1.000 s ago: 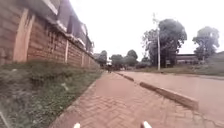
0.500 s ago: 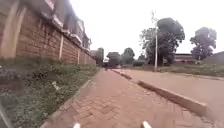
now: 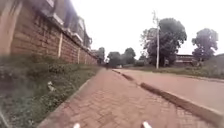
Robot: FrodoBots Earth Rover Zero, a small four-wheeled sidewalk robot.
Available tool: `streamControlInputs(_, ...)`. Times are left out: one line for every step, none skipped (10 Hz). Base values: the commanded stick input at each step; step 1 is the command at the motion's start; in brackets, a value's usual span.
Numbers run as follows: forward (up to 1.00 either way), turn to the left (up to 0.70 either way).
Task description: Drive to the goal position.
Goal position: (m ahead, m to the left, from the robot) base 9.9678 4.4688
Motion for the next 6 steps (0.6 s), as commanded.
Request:
streamControlInputs(0.5,0.0)
streamControlInputs(0.5,0.0)
streamControlInputs(0.5,0.0)
streamControlInputs(0.5,0.0)
streamControlInputs(0.5,0.0)
streamControlInputs(0.5,0.0)
